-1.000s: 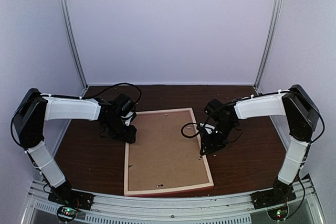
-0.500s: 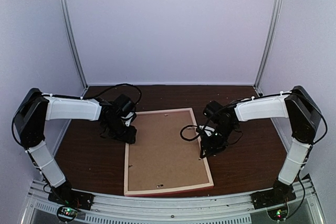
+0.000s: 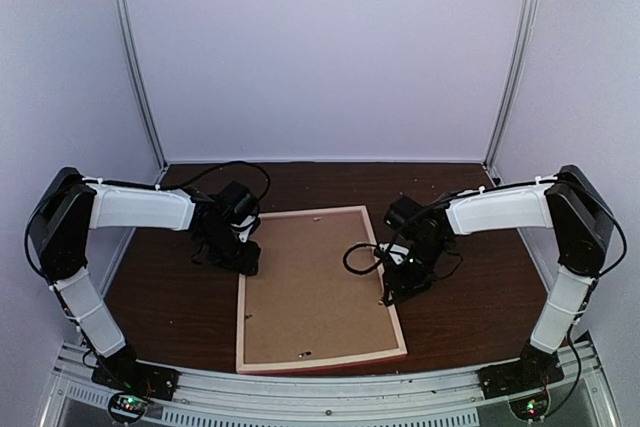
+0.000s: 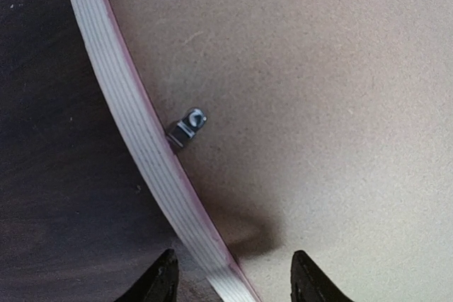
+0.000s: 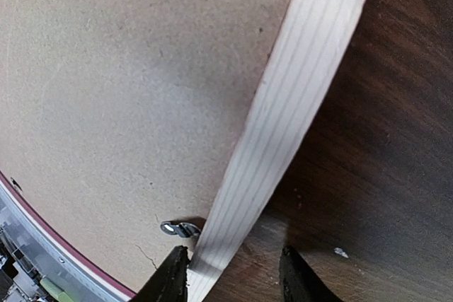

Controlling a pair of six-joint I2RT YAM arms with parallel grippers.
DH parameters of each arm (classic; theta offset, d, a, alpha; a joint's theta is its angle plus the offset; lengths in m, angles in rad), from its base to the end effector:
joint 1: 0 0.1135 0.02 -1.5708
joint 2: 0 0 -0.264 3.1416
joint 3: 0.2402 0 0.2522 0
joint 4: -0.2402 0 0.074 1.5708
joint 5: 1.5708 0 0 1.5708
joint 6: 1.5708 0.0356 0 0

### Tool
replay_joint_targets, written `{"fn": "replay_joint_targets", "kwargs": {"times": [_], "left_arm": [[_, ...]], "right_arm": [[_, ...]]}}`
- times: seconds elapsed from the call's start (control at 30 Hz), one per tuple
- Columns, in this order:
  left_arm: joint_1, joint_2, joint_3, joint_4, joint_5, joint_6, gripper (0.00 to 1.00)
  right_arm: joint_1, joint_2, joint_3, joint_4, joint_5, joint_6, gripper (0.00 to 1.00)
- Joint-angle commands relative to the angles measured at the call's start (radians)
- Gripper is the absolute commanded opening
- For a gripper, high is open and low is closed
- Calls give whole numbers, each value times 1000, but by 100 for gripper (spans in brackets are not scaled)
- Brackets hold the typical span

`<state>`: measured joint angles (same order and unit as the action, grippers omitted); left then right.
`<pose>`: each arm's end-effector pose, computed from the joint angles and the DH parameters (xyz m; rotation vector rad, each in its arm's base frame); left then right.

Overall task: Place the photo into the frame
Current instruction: Press the fastener onto the backboard.

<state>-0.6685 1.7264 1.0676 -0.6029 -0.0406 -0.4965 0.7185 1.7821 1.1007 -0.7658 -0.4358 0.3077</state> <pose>0.2557 -0.2001 0.1674 0.2362 2.8450 -0.1963 0.2284 0.2197 0.1585 0.6437 -2.8911 -0.6612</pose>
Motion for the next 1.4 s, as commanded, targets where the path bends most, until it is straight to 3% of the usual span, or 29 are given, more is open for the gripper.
{"fn": "replay_joint_targets", "kwargs": {"times": [0.0, 1.0, 1.37], "left_arm": [[4, 15, -8, 23, 1, -1, 54], [4, 50, -53, 77, 25, -22, 15], [4, 54, -65, 100, 41, -29, 10]], "right_arm": [[13, -8, -4, -16, 48, 20, 44], [22, 12, -9, 16, 91, 60, 44], [21, 52, 33, 8, 137, 51, 44]]}}
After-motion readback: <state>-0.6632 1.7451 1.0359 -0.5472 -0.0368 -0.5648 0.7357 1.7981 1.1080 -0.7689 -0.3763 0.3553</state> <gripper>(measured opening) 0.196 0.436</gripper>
